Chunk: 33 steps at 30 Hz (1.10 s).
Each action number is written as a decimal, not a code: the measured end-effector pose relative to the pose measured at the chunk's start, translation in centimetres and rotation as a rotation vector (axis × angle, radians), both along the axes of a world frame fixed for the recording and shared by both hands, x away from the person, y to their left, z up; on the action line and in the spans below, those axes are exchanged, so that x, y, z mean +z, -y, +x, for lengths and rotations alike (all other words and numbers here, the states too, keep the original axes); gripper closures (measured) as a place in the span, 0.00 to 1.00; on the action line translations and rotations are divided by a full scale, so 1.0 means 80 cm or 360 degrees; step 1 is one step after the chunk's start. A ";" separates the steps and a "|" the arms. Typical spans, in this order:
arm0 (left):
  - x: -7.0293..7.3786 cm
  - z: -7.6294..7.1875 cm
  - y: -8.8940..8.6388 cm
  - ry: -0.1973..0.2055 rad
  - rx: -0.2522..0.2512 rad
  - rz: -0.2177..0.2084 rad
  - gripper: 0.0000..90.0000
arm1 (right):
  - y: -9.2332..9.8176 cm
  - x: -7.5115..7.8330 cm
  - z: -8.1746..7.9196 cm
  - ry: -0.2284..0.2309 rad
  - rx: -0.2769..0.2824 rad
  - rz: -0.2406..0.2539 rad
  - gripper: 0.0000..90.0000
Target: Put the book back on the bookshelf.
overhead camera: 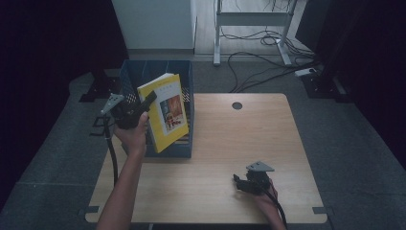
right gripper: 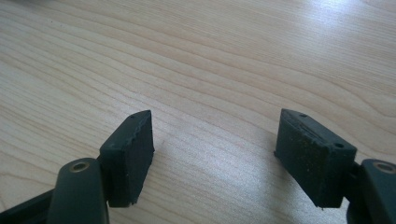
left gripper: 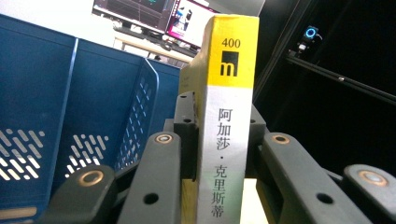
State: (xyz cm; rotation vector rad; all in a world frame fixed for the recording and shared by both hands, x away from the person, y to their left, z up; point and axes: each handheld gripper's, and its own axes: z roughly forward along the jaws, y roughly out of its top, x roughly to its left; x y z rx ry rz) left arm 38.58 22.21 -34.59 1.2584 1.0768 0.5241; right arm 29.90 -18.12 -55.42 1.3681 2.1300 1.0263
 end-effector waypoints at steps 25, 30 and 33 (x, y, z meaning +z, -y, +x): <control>-0.007 0.027 0.016 -0.0015 0.0085 0.0068 0.84 | -0.002 0.000 0.000 0.0007 -0.0004 -0.0010 0.30; -0.010 0.033 0.016 -0.0023 0.0095 0.0068 0.84 | -0.002 0.000 0.000 0.0006 -0.0004 -0.0010 0.30; -0.011 0.036 0.017 -0.0026 0.0099 0.0073 0.84 | -0.002 0.000 0.000 0.0007 -0.0004 -0.0009 0.30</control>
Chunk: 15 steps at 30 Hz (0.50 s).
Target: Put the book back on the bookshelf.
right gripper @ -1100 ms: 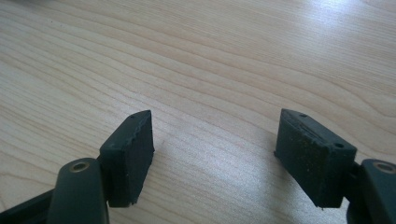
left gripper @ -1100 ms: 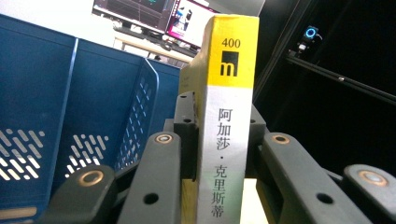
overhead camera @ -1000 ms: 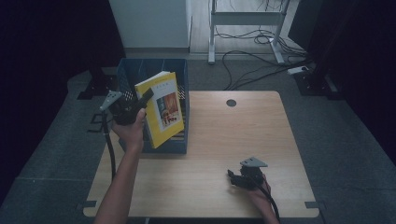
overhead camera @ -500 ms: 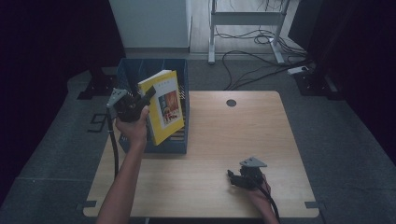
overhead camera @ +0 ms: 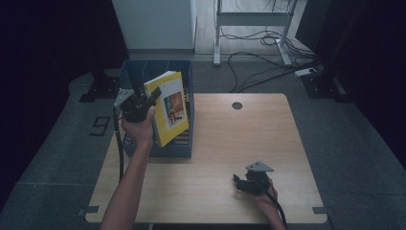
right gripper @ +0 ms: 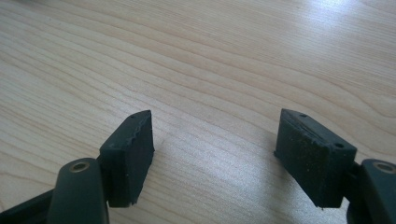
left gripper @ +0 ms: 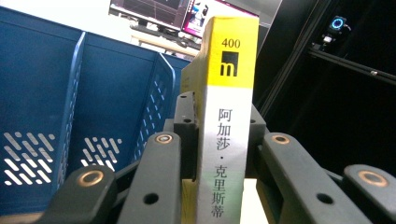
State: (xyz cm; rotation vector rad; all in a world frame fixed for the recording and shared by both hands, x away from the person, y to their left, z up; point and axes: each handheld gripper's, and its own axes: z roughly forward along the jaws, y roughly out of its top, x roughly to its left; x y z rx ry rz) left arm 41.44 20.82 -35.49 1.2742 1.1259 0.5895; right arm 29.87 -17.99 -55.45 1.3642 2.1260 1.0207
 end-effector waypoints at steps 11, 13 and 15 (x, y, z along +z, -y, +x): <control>-0.002 0.013 0.009 -0.0007 0.0008 0.0039 0.84 | 0.000 0.000 0.000 0.0001 0.0000 -0.0001 0.30; -0.003 0.015 0.010 -0.0012 0.0008 0.0042 0.84 | 0.000 0.000 0.000 0.0000 0.0000 0.0000 0.30; -0.005 0.018 0.012 -0.0014 0.0009 0.0046 0.84 | 0.000 0.000 0.000 0.0000 0.0001 0.0000 0.30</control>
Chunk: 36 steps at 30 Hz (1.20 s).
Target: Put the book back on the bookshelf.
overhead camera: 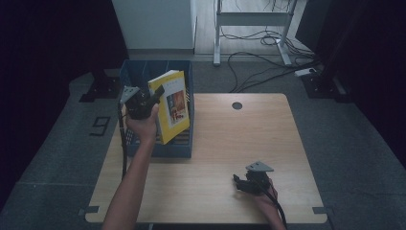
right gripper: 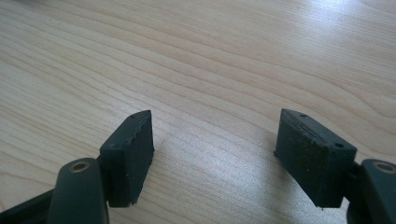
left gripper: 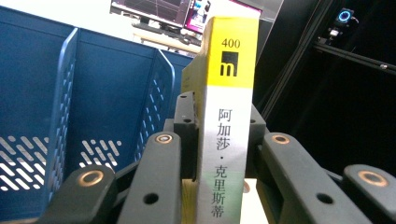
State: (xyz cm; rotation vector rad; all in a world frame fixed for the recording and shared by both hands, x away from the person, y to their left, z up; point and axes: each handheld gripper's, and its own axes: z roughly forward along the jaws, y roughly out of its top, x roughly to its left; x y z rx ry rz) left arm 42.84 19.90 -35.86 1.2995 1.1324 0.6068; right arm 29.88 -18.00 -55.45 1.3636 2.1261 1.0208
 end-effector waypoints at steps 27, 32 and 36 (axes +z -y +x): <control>-0.018 0.029 0.015 -0.0034 0.0035 0.0030 0.84 | -0.001 0.000 0.000 0.0005 0.0002 -0.0018 0.30; -0.021 0.032 0.019 -0.0024 0.0048 0.0036 0.84 | -0.002 0.000 0.000 0.0008 0.0003 -0.0028 0.30; -0.025 0.035 0.022 -0.0024 0.0048 0.0041 0.84 | -0.002 0.000 0.000 0.0008 0.0002 -0.0028 0.30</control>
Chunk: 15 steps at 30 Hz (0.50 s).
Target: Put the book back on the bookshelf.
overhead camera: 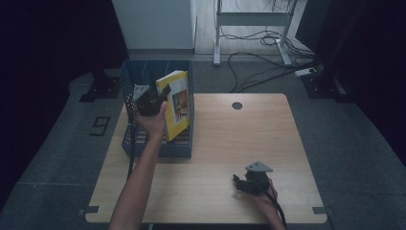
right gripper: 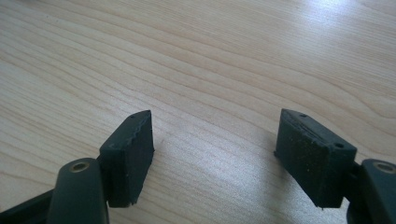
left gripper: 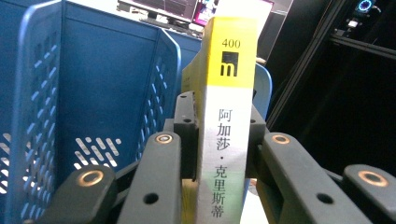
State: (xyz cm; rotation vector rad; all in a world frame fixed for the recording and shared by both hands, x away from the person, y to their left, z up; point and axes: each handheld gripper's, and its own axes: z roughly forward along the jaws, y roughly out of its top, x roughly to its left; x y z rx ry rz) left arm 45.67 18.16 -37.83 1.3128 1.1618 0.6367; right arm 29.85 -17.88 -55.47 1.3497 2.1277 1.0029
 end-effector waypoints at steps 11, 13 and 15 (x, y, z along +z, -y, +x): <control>-0.011 0.010 0.011 0.0000 0.0018 0.0016 0.84 | 0.000 0.000 0.000 0.0001 -0.0001 -0.0002 0.30; -0.013 0.011 0.013 0.0003 0.0023 0.0022 0.84 | 0.000 0.000 0.000 0.0001 0.0000 -0.0003 0.30; -0.014 0.012 0.014 0.0004 0.0027 0.0028 0.84 | 0.000 0.000 0.000 0.0001 0.0000 -0.0004 0.30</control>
